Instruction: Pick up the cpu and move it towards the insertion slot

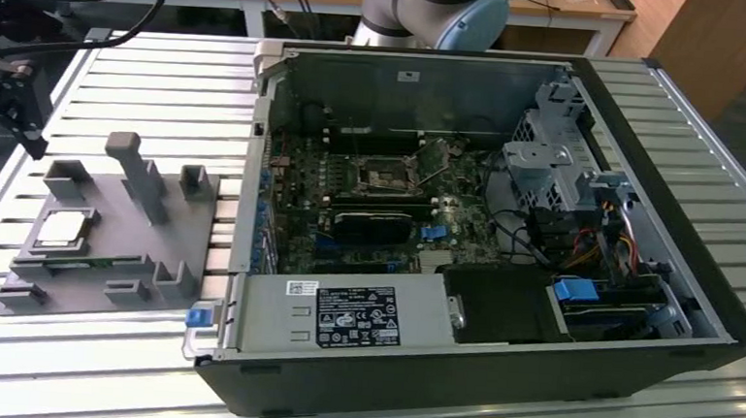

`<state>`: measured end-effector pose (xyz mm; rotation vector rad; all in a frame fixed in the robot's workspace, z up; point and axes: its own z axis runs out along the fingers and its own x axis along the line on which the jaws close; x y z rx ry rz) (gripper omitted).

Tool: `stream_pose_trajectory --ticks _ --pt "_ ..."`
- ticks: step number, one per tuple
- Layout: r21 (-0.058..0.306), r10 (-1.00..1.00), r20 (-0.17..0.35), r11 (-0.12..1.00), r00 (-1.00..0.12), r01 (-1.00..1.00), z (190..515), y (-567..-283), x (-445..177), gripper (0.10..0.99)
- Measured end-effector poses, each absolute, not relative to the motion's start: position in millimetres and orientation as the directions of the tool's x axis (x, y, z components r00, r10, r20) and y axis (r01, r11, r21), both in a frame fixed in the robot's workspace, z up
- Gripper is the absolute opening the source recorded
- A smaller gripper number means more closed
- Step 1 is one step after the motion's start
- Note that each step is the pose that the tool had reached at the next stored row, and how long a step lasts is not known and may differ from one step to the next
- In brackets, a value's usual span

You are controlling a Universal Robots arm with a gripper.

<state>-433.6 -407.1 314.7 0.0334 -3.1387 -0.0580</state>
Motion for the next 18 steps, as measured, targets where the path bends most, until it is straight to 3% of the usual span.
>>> stream_pose_trajectory --ticks 18 --pt "0.040 -0.029 0.003 0.999 -1.000 -0.029 291.5 -407.7 -438.3 0.588"
